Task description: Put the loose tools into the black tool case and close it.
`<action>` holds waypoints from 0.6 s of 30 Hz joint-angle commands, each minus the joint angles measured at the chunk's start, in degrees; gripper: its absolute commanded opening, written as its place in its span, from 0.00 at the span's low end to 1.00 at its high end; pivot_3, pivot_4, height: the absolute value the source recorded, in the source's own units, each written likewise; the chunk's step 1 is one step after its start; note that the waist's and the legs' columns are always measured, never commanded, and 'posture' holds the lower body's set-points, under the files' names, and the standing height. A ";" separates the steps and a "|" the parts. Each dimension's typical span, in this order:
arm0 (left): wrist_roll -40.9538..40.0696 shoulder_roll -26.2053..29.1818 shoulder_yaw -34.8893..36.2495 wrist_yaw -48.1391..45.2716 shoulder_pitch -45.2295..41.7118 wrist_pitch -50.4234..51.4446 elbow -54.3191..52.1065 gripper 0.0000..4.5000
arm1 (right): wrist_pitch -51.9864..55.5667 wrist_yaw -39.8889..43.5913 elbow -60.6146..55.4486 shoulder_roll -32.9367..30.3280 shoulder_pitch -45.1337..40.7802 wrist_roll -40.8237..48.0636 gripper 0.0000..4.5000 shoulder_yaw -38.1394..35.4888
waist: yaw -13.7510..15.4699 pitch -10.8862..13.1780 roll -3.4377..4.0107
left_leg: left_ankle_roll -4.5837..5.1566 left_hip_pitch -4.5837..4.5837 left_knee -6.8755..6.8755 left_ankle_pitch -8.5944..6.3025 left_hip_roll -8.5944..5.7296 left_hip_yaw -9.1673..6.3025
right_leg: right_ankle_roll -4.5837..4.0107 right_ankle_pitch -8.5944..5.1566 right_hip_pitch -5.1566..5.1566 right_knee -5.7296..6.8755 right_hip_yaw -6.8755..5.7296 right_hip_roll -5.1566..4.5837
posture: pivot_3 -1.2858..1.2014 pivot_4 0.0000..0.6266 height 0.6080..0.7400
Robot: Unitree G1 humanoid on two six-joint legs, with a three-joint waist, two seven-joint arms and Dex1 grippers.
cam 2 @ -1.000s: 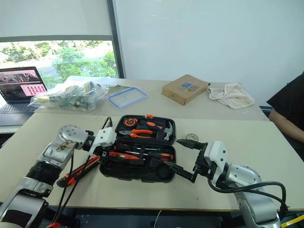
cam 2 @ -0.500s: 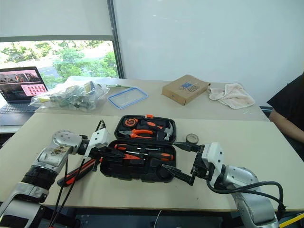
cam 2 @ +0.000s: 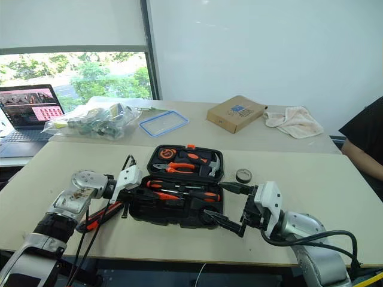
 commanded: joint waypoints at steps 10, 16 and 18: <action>0.09 -0.86 1.96 2.78 -1.91 -2.70 0.35 0.01 | 0.72 0.07 -2.18 -0.70 -0.53 1.55 1.00 -1.00 | -0.38 0.00 0.00 | 0.03 -0.02 -0.02 -0.02 -0.02 0.00 | 0.00 0.00 -0.01 0.00 -0.01 0.04 | 0.52 0.24 1.00; 2.41 -0.51 0.55 3.88 -1.61 -4.17 2.47 0.01 | 1.00 -0.03 -2.31 -0.60 -0.58 1.47 1.00 -1.05 | -0.39 0.00 0.00 | 0.03 -0.02 -0.02 -0.02 -0.02 0.00 | 0.00 0.00 -0.01 -0.01 -0.01 0.03 | 0.52 0.24 1.00; 3.24 -1.00 0.27 5.08 -1.60 -4.09 3.24 0.01 | 1.07 -0.10 -2.36 -0.52 -0.64 1.44 1.00 -1.05 | -0.40 0.00 0.00 | 0.03 -0.02 -0.02 -0.02 -0.02 0.00 | 0.00 0.00 -0.01 -0.01 -0.01 0.04 | 0.52 0.24 1.00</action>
